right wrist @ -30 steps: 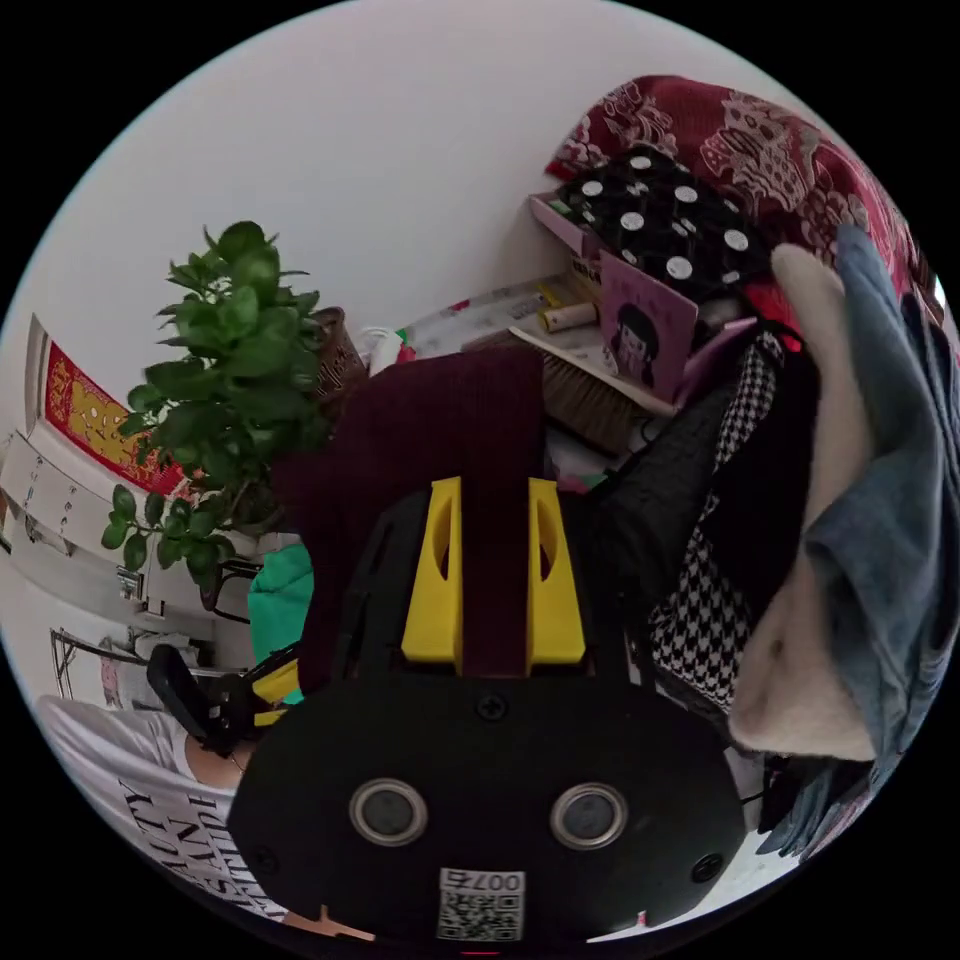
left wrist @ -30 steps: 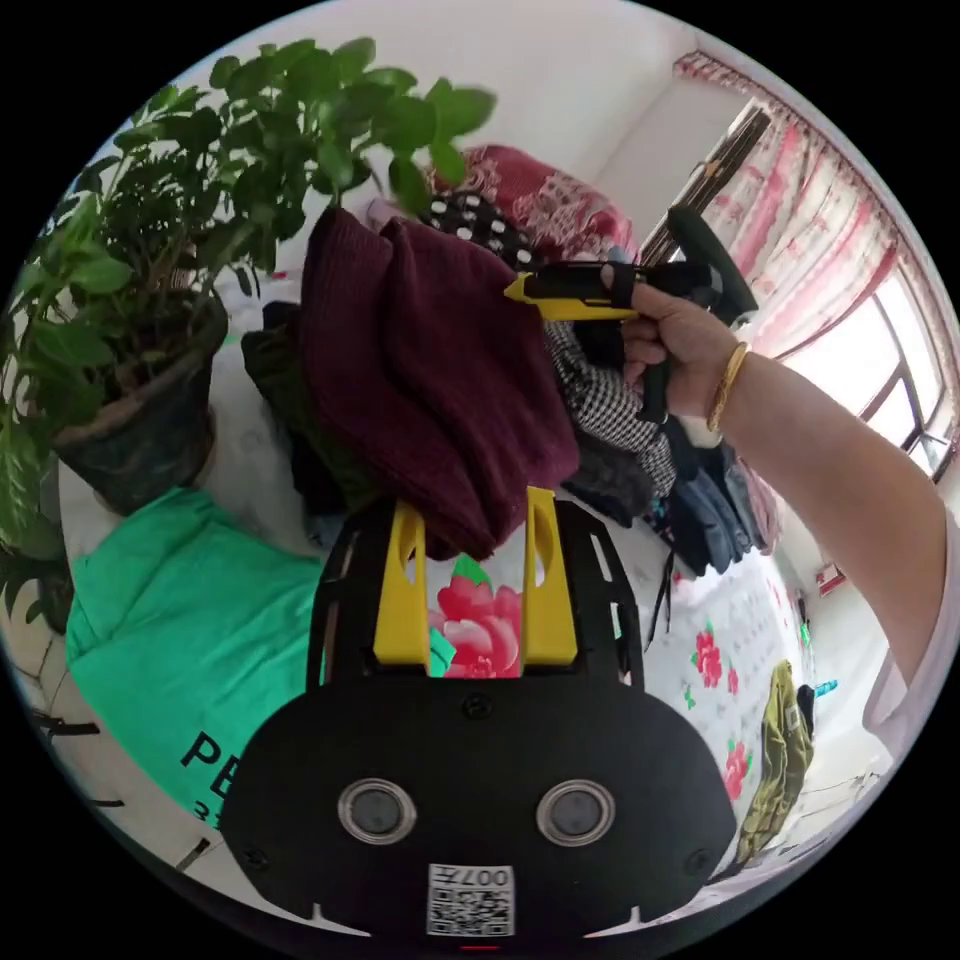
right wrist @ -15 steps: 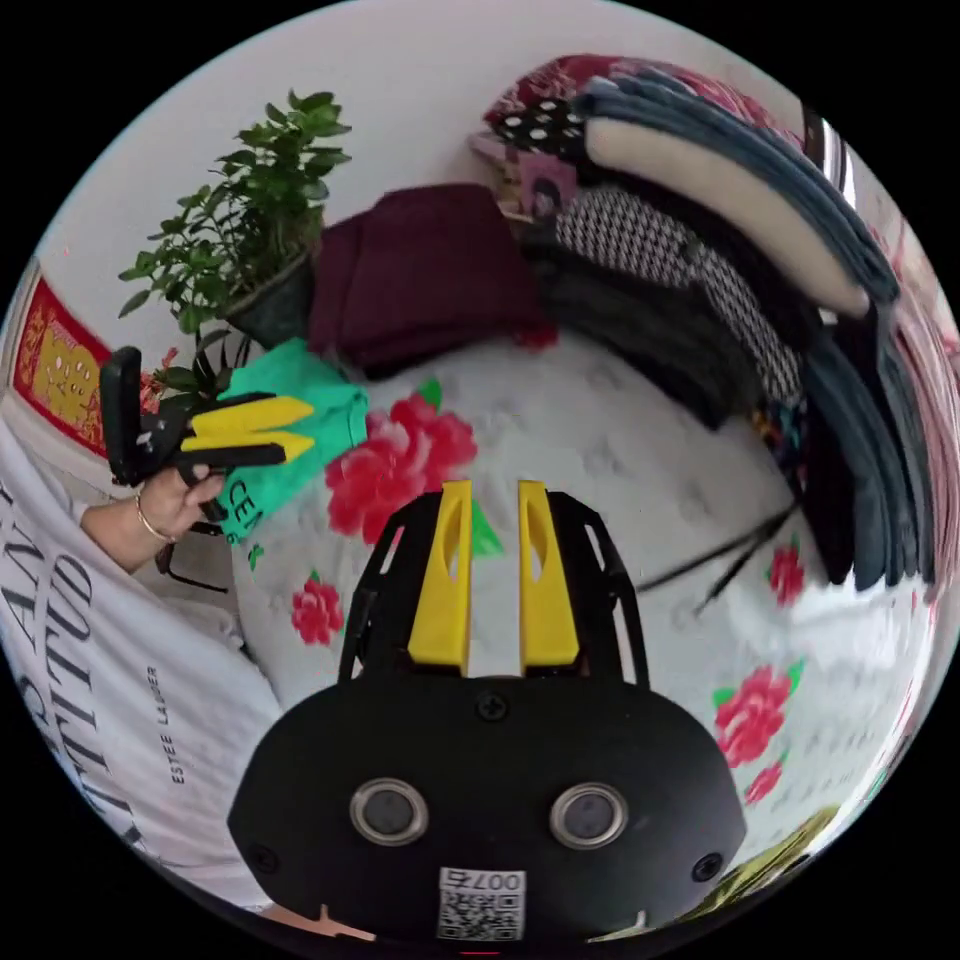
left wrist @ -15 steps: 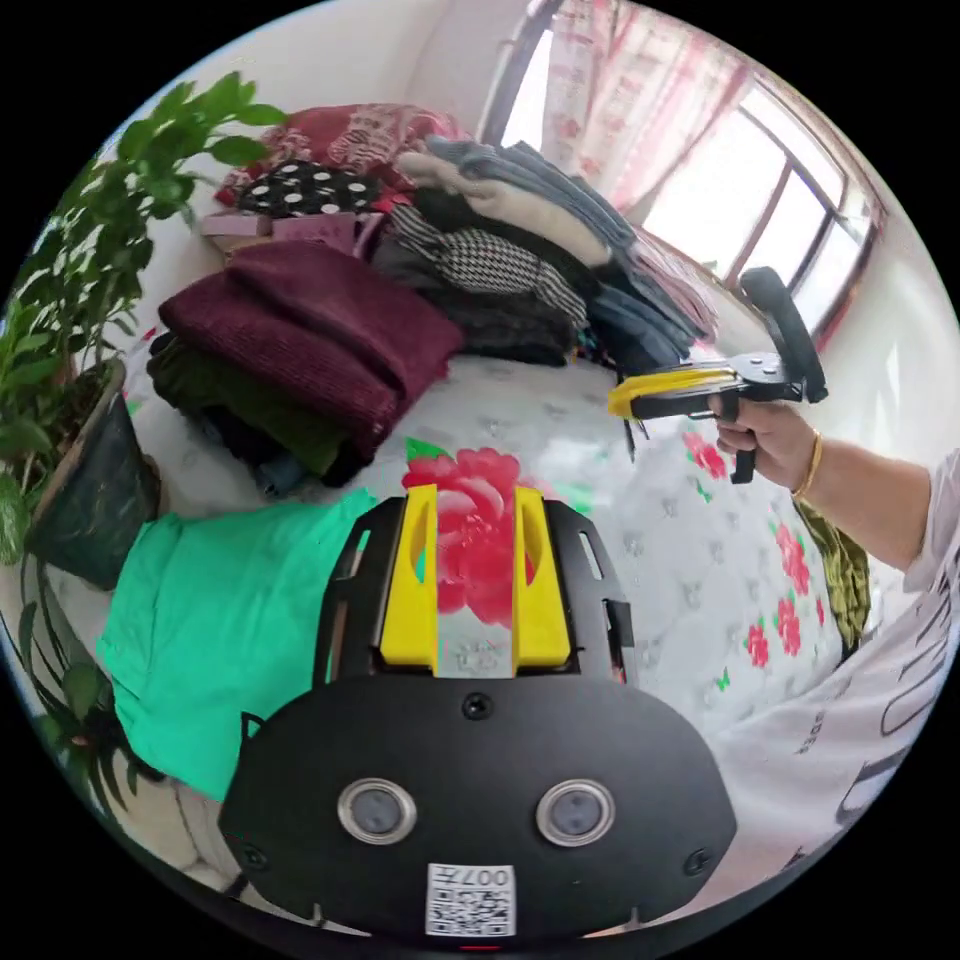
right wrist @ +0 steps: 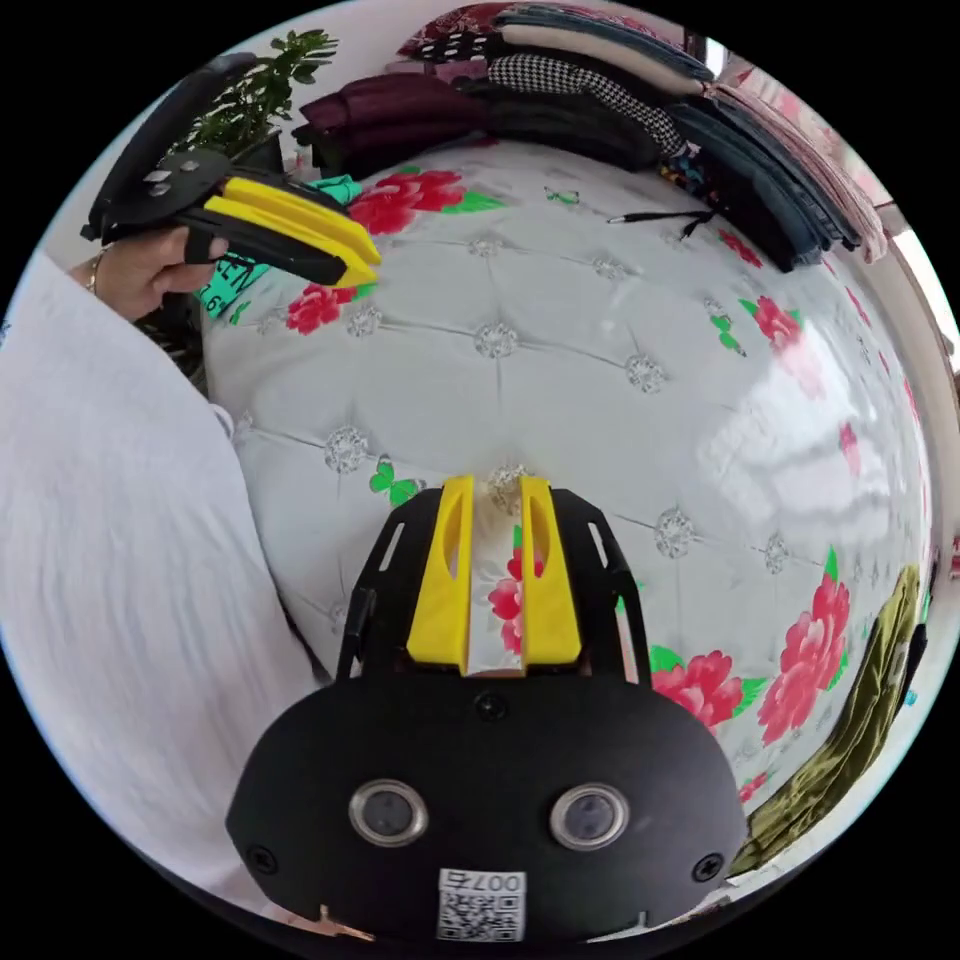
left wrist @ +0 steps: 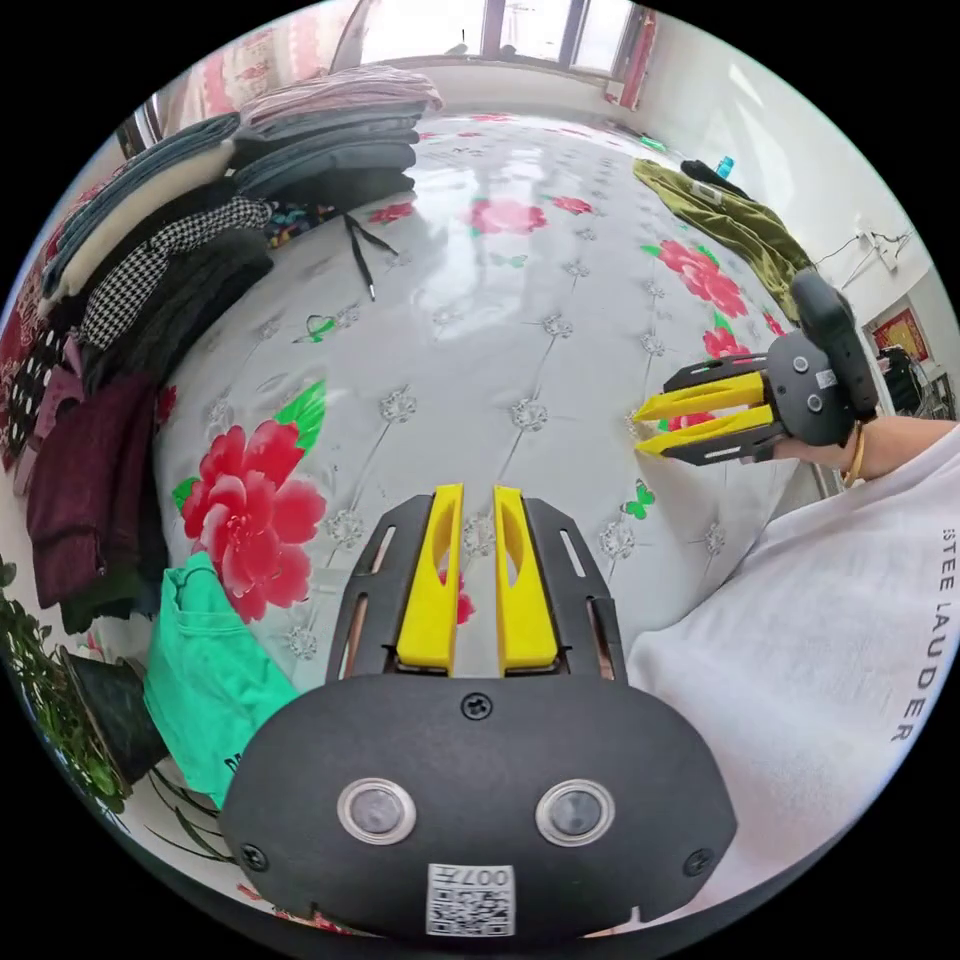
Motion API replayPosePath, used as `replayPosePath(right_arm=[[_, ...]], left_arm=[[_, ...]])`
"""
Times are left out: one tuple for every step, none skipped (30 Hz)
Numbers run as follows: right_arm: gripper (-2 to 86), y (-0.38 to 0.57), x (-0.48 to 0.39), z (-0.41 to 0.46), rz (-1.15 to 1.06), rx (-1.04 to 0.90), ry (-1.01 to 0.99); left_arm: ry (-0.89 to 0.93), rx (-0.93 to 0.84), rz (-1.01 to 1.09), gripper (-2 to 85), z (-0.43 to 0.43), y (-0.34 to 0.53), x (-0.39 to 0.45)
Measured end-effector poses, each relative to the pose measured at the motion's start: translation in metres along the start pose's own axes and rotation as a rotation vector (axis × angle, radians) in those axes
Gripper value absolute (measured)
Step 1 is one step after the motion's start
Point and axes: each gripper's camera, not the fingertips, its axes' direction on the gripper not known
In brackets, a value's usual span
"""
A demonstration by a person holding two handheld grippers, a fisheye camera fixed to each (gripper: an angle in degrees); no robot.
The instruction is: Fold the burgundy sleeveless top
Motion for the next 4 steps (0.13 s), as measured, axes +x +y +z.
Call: replayPosePath(right_arm=[[7.2, 0.009, 0.010, -0.007, 0.051, 0.068, 0.004], [7.3, 0.014, 0.028, -0.016, 0.105, 0.099, -0.042], [7.3, 0.016, 0.039, -0.020, 0.119, 0.103, -0.084], [7.3, 0.019, 0.063, -0.031, 0.160, 0.091, -0.163]], left_arm=[[0.006, -0.004, 0.010, 5.5, 0.002, -0.003, 0.006], [0.015, -0.018, 0.028, 5.5, 0.008, -0.010, 0.019], [0.020, -0.036, 0.043, 5.6, 0.014, -0.016, 0.031], [0.021, -0.042, 0.050, 5.5, 0.017, -0.019, 0.037]])
